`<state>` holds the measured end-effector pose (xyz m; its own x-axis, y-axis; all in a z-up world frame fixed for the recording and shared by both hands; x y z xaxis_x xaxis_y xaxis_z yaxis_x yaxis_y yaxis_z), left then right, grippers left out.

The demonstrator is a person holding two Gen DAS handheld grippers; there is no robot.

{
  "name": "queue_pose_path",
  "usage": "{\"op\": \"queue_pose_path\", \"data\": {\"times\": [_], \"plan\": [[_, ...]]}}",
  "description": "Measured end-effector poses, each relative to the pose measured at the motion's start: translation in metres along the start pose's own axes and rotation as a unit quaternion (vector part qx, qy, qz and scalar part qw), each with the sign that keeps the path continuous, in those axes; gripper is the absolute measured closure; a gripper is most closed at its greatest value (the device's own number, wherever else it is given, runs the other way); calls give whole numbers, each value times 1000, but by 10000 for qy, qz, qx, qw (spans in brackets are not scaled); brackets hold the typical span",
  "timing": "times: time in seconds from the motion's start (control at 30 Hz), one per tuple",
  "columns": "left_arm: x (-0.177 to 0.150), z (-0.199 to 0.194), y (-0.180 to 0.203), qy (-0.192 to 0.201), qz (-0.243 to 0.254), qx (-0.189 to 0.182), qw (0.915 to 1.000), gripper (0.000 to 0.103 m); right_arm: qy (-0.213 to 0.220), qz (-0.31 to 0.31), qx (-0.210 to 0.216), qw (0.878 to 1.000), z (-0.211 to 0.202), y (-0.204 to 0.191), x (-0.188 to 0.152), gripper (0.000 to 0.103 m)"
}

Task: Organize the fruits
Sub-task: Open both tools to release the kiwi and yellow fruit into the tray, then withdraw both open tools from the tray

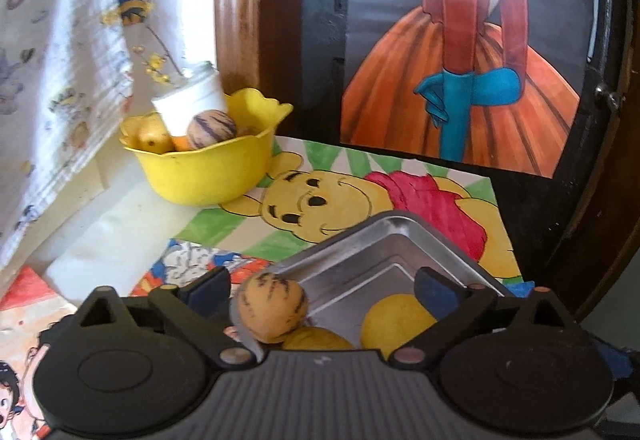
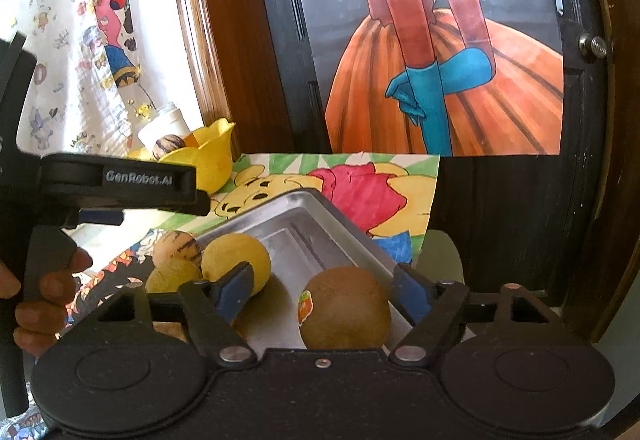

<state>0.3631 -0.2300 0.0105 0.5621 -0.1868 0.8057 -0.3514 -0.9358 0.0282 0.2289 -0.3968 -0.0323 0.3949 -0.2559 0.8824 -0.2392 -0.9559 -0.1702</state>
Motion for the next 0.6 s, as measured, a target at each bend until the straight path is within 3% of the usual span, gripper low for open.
{"op": "queue_pose_path", "data": {"times": [0.6], "plan": [[-8, -58, -20, 356, -43, 495, 9981, 0, 473, -121, -2, 9988, -50, -10, 16, 1]]}}
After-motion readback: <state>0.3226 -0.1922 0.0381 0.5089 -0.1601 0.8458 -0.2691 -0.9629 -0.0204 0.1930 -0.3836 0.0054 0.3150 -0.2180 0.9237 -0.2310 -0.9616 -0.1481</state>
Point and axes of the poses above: each gripper's, at about its wrist camera, not at the fingertips, and z roughly the way its jaws point, y to its right, x to its top, the point moved 5 cm from there along z, roughly the way its jaws point, and after that the axes turned 1 degree about -z, right-handed, at the moved point
